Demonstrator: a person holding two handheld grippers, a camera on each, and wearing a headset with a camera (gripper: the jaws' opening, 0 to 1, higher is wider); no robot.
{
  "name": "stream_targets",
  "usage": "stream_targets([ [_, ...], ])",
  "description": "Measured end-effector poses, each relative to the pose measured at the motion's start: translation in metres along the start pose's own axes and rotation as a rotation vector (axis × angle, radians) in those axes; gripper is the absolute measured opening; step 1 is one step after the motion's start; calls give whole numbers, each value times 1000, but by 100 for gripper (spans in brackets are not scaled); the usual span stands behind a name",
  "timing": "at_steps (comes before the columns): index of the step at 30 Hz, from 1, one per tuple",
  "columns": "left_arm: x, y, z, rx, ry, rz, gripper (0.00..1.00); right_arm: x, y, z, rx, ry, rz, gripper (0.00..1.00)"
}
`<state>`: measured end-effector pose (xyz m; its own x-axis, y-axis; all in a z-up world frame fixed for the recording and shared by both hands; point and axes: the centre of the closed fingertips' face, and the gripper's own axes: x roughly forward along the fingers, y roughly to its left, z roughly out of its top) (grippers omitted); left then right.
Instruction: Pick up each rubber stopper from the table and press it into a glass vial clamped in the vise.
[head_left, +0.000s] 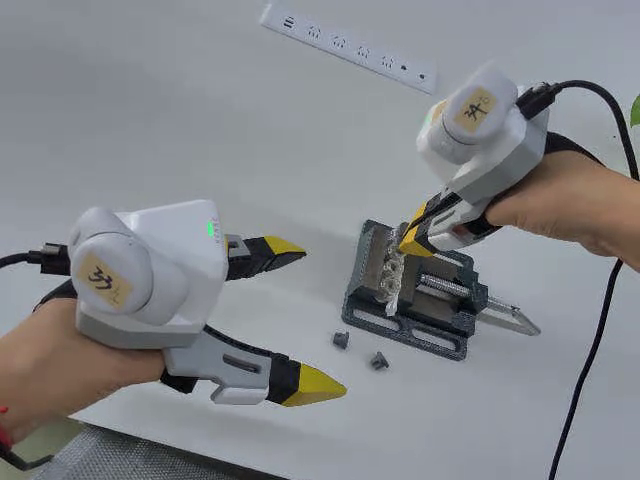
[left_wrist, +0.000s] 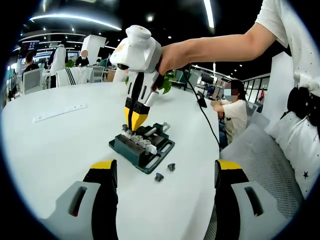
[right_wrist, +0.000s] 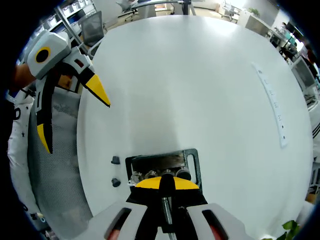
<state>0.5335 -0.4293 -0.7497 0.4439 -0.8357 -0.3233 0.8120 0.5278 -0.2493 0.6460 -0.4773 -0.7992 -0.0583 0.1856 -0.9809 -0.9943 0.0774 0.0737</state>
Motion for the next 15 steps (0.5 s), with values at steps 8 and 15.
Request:
stream_targets([
  [8,0,0,1,2,1,-2,78,1,1,-1,-15,15,1,2],
  [15,-1,1,2,-2,-3,3,77,2,1,-2,-25,49,13,1],
])
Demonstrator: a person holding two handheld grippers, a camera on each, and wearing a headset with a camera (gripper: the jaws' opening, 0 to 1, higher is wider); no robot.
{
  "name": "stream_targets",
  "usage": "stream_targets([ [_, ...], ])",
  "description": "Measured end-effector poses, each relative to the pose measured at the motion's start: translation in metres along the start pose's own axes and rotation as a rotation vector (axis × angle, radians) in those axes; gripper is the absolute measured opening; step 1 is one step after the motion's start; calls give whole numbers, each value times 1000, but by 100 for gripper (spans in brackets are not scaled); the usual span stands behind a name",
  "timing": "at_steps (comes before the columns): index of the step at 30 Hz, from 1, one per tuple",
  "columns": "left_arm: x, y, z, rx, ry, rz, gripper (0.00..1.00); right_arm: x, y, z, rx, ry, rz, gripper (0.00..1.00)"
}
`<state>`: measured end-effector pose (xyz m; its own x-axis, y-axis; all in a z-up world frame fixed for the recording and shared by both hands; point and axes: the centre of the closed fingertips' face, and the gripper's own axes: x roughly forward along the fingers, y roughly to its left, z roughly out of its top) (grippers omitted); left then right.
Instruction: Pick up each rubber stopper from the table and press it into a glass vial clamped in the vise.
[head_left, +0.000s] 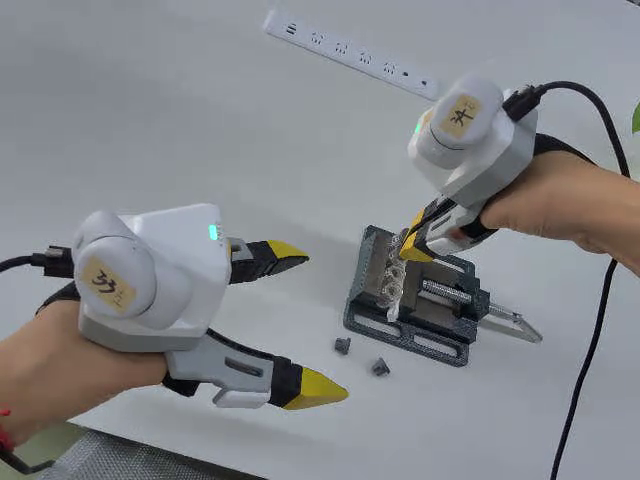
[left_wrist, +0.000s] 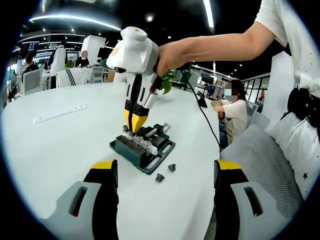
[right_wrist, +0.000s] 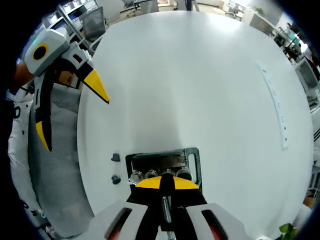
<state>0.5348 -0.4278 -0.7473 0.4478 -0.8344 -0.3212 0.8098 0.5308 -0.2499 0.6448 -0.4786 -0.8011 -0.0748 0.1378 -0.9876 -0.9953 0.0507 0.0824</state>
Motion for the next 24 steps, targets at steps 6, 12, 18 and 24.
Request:
stream_targets([
  [6,-1,2,-1,-2,3,5,77,2,-1,0,-19,30,-3,1],
  [12,0,2,1,0,6,6,76,4,-1,0,-39,56,-6,1],
  [18,0,0,5,9,1,8,76,3,0,-1,-44,50,-6,2],
  [24,0,-3,8,26,14,3,76,3,-1,0,-42,43,-16,2],
])
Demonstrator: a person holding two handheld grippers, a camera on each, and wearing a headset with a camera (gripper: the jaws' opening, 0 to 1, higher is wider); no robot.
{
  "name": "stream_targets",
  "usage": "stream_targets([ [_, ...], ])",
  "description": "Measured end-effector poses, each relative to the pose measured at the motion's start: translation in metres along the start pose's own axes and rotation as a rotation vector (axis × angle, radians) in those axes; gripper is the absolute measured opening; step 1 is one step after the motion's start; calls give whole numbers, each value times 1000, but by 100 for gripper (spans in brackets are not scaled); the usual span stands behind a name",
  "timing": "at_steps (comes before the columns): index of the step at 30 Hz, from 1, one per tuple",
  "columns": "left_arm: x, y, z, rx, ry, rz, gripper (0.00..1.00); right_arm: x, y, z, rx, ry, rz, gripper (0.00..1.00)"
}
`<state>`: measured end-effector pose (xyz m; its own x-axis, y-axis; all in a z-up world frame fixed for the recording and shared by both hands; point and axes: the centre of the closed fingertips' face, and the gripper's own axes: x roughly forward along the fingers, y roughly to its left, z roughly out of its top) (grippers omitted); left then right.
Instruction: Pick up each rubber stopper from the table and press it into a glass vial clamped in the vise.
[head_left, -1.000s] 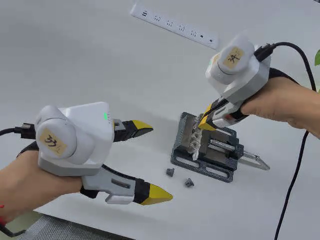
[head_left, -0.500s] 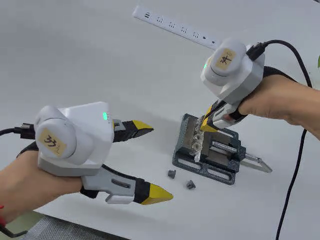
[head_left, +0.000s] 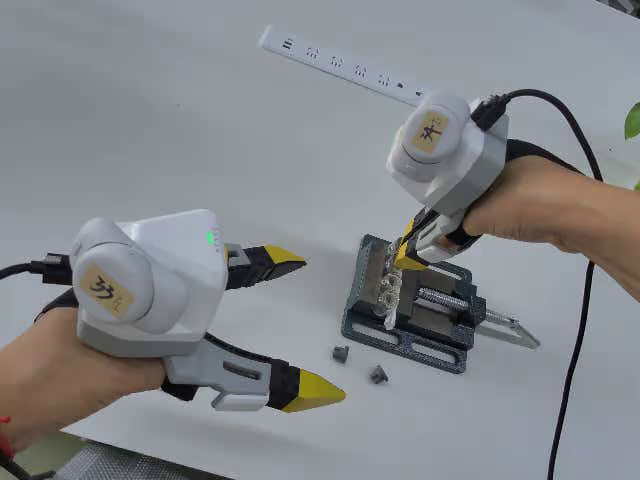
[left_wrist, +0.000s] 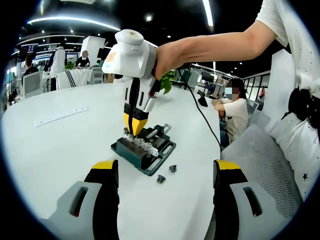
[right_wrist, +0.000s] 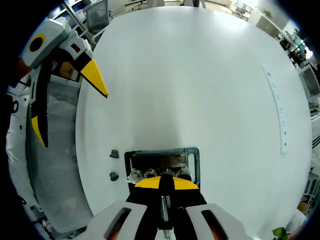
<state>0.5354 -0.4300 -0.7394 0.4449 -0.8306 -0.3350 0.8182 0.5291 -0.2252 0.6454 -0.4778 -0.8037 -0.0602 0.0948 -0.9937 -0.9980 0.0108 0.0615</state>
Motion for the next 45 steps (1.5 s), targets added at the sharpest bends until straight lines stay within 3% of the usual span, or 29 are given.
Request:
stream_targets([
  [2,0,0,1,4,2,0,76,0,1,1,-22,6,-8,2],
  [24,-6,-5,-1,12,20,8,76,-8,1,-1,82,-110,-26,3],
  [37,-4,-11,-2,24,36,-1,75,-33,-7,-3,130,-214,-101,10],
  [45,-3,-13,-5,32,55,-11,74,-46,-4,-8,167,-276,-123,13],
])
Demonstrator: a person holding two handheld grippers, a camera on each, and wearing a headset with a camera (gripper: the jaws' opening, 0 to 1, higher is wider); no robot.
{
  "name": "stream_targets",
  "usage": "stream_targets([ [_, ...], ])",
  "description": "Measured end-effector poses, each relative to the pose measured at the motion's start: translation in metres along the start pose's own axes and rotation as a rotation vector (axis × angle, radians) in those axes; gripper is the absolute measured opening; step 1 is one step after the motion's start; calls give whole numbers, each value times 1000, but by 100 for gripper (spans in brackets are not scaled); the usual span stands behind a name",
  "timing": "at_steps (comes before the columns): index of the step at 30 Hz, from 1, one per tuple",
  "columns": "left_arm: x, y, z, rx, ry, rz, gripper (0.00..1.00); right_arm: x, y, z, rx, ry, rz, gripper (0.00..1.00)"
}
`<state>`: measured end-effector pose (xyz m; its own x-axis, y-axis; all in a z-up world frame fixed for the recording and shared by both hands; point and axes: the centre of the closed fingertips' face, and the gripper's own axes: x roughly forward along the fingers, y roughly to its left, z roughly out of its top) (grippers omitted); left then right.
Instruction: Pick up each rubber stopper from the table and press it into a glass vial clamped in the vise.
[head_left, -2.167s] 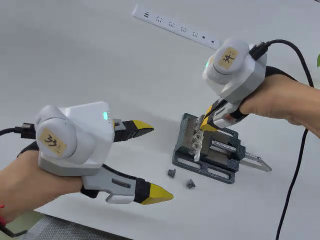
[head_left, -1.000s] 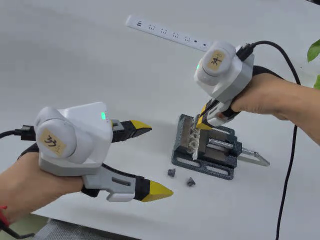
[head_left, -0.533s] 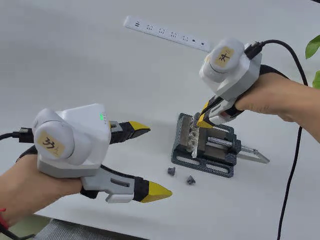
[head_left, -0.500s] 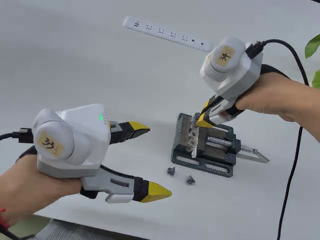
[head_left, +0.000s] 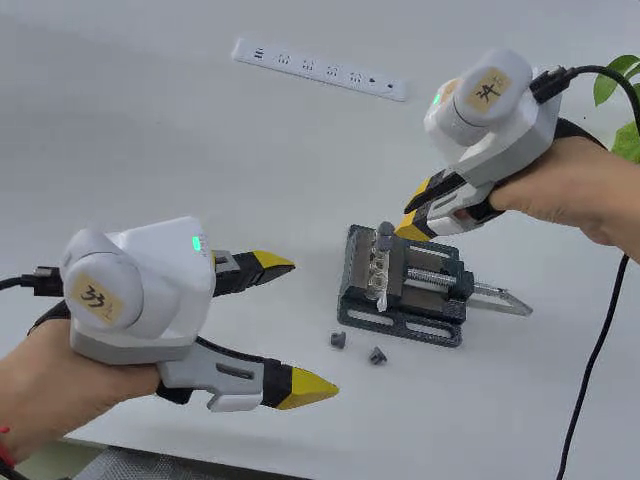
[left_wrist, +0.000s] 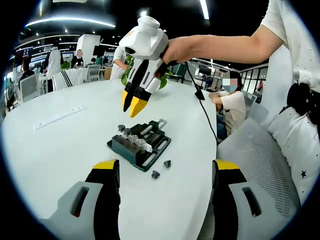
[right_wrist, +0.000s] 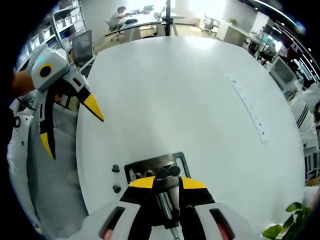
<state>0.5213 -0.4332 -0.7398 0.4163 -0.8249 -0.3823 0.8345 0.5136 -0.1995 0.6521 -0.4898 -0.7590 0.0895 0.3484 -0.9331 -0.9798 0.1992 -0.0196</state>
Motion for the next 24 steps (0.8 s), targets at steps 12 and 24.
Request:
stream_targets([
  [12,2,1,-1,16,24,-4,70,-18,5,-14,32,-56,-30,17],
  [24,4,7,-8,25,54,-1,61,-36,18,-33,76,-126,-62,23],
])
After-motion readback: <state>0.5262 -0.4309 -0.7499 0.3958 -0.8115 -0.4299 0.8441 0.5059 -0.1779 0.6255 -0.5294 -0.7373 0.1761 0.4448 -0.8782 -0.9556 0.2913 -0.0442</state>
